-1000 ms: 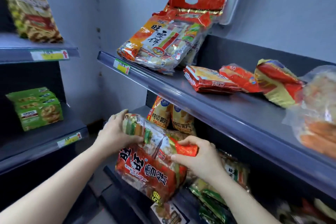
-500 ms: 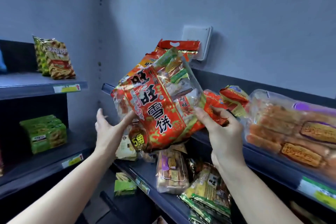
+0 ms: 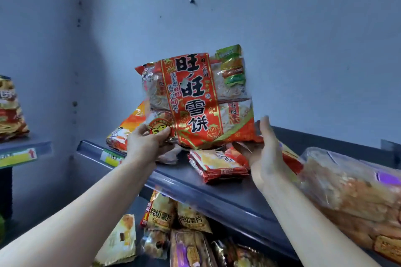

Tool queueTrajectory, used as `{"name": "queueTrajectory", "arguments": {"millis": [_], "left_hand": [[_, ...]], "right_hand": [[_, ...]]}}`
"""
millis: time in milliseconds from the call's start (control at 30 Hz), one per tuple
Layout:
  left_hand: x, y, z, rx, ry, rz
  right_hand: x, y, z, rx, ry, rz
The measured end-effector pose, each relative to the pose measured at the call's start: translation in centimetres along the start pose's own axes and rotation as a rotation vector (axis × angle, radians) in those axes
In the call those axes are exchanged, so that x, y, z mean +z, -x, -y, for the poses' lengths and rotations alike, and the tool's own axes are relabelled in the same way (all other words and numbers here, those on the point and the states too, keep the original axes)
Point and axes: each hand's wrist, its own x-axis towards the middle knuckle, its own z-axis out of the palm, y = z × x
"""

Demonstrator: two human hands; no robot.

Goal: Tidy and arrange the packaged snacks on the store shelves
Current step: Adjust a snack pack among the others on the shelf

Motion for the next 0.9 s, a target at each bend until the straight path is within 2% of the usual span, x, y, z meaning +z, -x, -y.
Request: {"name": "queueTrajectory", "arguments": {"millis": [67, 100, 133, 200, 267, 367, 433, 533, 667, 900], "left_hand": [[0.2, -2.4, -0.1, 0.025, 0.011, -0.007], [0.3, -3.5, -0.1, 0.038, 0.009, -0.011], [0.4, -4.6, -0.1, 0.052, 0.006, -0.013], [0.6, -6.5, -0.1, 0.087, -0.013, -0.021], [0.7, -8.1, 0.0, 0.114, -0.046, -0.037], [0.6, -9.9, 0.2, 0.143, -0.113, -0.065], [0.7, -10.7, 0.4, 0.162, -0.140, -0.073], [1.3, -11.6, 0.9, 0.167, -0.138, -0.074], [3.1, -12.1, 2.1, 0.147, -0.144, -0.065], [6.6, -11.3, 4.4, 0.130, -0.269, -0.021]], "right_hand": [[-0.3, -2.1, -1.0, 0.059, -0.093, -0.026], [-0.5, -3.2, -1.7, 0.064, -0.041, -0.058], [-0.8, -4.4, -2.5, 0.057, 0.114, -0.084], [-1.4, -6.6, -4.0, -0.005, 0.653, -0.075], [-1.8, -8.4, -5.1, -0.074, 1.150, 0.046], [-2.2, -10.3, -6.5, -0.076, 1.616, 0.338], [-2.4, -10.7, -7.2, -0.046, 1.842, 0.413], [-2.2, -10.4, -6.6, -0.024, 1.974, 0.321], [-2.3, -9.4, -5.9, -0.060, 2.100, 0.351], [-3.6, -7.3, -3.6, -0.026, 2.191, 0.235]]}}
